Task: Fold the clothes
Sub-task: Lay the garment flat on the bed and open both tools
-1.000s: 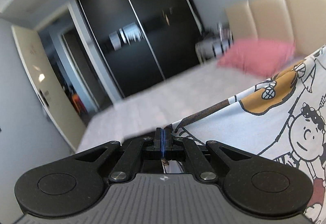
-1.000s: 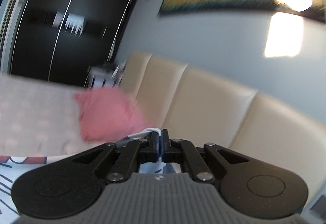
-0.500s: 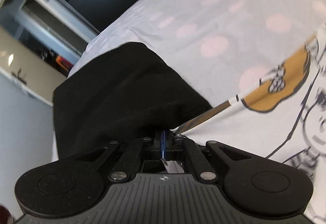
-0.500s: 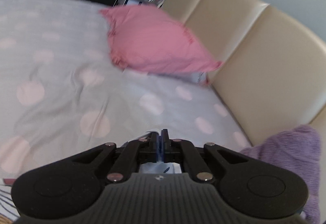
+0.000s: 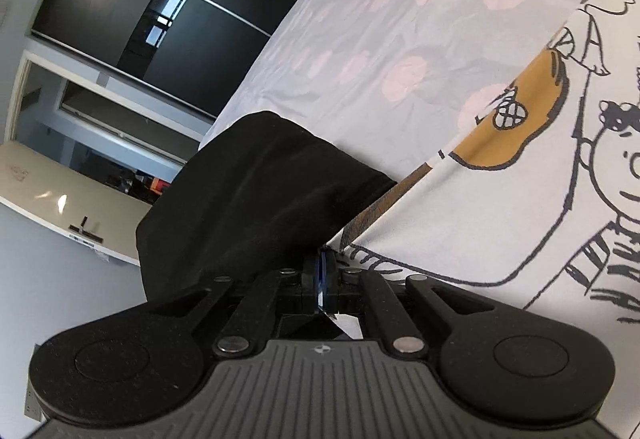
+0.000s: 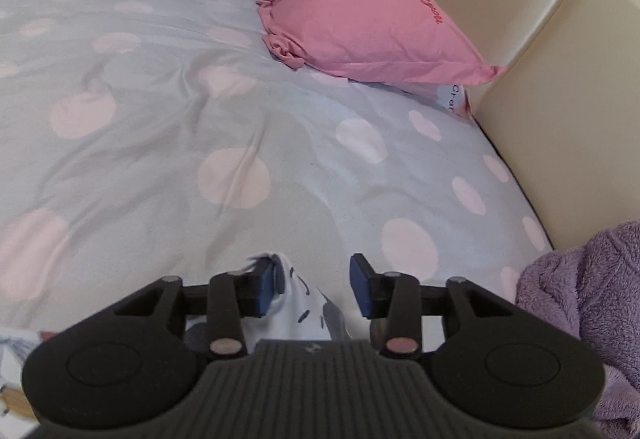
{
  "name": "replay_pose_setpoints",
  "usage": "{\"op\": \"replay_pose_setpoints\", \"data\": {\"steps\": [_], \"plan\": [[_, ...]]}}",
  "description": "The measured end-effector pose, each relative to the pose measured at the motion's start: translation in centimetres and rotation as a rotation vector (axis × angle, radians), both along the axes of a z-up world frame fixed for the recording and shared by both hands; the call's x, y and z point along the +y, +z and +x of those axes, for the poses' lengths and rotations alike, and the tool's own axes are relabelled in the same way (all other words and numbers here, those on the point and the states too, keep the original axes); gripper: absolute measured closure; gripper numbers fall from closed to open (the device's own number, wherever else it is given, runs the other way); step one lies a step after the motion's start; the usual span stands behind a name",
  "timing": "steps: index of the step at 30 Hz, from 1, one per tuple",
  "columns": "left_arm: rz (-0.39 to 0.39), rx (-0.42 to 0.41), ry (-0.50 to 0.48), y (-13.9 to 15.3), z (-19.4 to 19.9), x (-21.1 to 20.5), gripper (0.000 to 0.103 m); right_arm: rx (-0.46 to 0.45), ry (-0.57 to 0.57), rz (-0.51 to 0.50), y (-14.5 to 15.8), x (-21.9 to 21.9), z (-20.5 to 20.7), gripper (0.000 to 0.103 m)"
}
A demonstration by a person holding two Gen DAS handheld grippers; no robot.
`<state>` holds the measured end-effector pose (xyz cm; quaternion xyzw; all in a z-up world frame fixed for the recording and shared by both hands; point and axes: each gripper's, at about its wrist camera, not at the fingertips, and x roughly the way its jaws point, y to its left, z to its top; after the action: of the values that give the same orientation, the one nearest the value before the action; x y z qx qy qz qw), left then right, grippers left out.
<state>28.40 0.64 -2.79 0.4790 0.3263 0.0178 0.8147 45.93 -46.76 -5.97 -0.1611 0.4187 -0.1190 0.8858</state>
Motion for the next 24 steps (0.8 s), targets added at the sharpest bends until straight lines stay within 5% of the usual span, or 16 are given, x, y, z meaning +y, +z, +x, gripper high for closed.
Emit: {"op": "replay_pose_setpoints", "data": {"steps": [2, 6, 11, 17, 19, 21, 24], "plan": [[0.005, 0.008, -0.012, -0.3, 0.5, -0.5, 0.095, -0.005, -0.005, 0.012, 1.2, -0.5, -1.1, 0.044], [-0.014, 0.023, -0.030, -0.6, 1.4, -1.3, 0.055, -0.034, -0.025, 0.060, 4.0, -2.7, -3.9, 0.036], [-0.055, 0.049, -0.035, 0.3, 0.7, -1.9, 0.055, -0.050, -0.069, 0.169, 6.9, -6.5, -7.9, 0.036], [-0.133, 0.087, -0.023, 1.8, -1.4, -2.9, 0.057, -0.018, -0.075, 0.268, 6.5, -9.2, -11.2, 0.038], [-0.162, 0.119, -0.032, 1.8, -2.3, -3.6, 0.066, -0.017, -0.062, 0.292, 5.8, -9.1, -11.4, 0.043], [-0.196, 0.169, -0.027, 1.3, -3.0, -4.2, 0.070, 0.003, -0.048, 0.299, 5.0, -8.8, -10.8, 0.072], [-0.238, 0.253, -0.012, -0.5, -3.5, -4.8, 0.075, 0.025, -0.027, 0.288, 4.0, -8.0, -9.6, 0.094]]}}
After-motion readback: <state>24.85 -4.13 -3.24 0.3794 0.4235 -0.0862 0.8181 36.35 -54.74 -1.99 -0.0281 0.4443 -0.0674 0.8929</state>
